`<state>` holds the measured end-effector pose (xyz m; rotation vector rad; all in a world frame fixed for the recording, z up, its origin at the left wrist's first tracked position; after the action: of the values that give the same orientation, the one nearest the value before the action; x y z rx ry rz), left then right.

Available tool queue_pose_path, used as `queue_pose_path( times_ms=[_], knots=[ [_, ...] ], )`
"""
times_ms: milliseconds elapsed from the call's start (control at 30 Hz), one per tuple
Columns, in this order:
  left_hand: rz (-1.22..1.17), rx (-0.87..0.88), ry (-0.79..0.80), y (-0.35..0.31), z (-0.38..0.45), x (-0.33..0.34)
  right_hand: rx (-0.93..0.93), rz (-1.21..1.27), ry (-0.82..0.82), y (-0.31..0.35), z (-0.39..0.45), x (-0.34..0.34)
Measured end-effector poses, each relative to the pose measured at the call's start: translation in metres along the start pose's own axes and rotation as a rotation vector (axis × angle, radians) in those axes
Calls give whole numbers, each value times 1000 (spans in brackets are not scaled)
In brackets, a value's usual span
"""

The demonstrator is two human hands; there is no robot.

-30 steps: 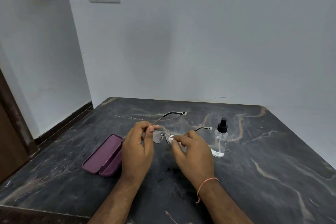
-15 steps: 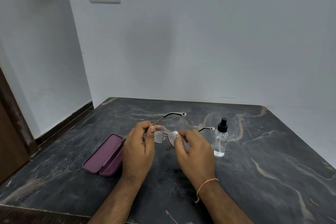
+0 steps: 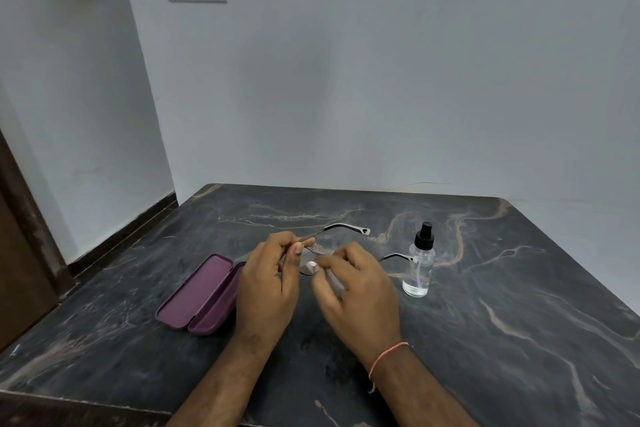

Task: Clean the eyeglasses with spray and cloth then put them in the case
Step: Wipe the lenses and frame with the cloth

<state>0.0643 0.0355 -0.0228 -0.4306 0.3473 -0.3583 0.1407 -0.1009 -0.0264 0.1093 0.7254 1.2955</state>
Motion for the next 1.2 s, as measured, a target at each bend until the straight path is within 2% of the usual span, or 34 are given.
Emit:
queue_pose_path(
  times_ms=[133, 267, 367, 567, 733, 900, 1000, 1067, 1200],
  knots=[
    [-30, 24, 50, 0, 0, 2, -4, 35, 26, 1, 2, -1],
    [-29, 12, 27, -1, -1, 1, -4, 121, 51, 2, 1, -2],
    [-18, 13, -2, -2, 1, -1, 12, 38, 7, 1, 1, -2],
    [-48, 5, 104, 2, -4, 9, 32, -8, -33, -2, 3, -1],
    [-56, -23, 67, 6, -4, 9, -16, 110, 33, 0, 1, 0],
    [-42, -76, 24, 14, -2, 9, 9, 31, -24, -2, 1, -6],
    [-10, -97, -9, 19, -1, 8, 63, 104, -45, -5, 1, -16],
    [14, -128, -36, 22, 0, 6, 111, 131, 4, -11, -2, -24],
    [24, -144, -50, 23, 1, 7, 452, 243, 159, -39, -10, -42]
  ],
)
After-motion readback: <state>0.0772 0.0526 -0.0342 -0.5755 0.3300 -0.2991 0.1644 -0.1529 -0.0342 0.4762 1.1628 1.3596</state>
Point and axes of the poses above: each hand's wrist, its own z-axis towards the middle knuckle, its own x-axis out of the palm, y = z × x, the point moved 2 cm from there along z, towards the middle knuckle, and after that the axes turned 4 degrees about x, right-handed, at the moved point
